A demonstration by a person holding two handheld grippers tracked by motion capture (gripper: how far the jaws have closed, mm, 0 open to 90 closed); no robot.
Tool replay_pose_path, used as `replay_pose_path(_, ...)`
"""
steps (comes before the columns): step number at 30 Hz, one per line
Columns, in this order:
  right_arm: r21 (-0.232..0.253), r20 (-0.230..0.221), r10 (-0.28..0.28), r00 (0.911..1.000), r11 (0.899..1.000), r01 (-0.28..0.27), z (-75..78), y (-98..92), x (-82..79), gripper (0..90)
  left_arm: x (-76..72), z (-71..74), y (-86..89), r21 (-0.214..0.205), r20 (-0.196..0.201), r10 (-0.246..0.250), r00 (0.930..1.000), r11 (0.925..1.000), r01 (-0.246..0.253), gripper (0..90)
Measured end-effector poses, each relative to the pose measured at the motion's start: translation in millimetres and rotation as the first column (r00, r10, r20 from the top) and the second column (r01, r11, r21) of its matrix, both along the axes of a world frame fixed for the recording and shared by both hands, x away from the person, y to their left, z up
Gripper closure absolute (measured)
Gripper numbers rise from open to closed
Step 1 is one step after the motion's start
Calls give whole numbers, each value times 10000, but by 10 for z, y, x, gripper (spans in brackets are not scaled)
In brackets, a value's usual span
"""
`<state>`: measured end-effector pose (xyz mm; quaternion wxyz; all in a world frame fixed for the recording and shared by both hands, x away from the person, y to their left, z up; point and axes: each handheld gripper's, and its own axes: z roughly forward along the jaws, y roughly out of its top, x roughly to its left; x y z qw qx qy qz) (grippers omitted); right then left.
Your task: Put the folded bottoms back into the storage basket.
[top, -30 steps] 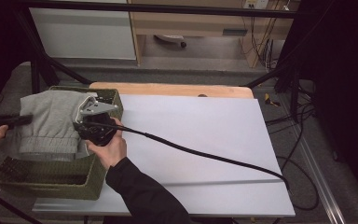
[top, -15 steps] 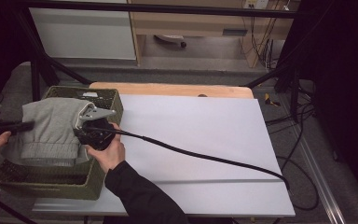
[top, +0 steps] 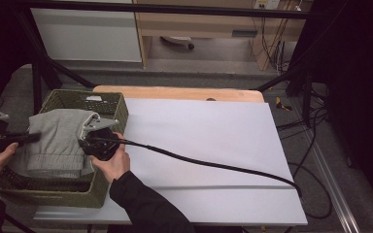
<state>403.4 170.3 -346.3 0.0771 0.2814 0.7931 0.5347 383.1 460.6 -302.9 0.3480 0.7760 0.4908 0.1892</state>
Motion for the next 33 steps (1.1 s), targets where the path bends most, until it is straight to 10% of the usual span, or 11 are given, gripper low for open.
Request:
replay_pose_path(18, -481, -254, -28, 9997, 9988, 15, -174, 42, 55, 721, 104, -206, -16, 88, -409, 252, 9988, 9997, -248, 786)
replay_pose_path(33, -814, 574, -270, 9980, 9962, 317, 43, -130, 43, 165, 62, -153, -145, -252, 522, 461, 9976, 9987, -448, 327)
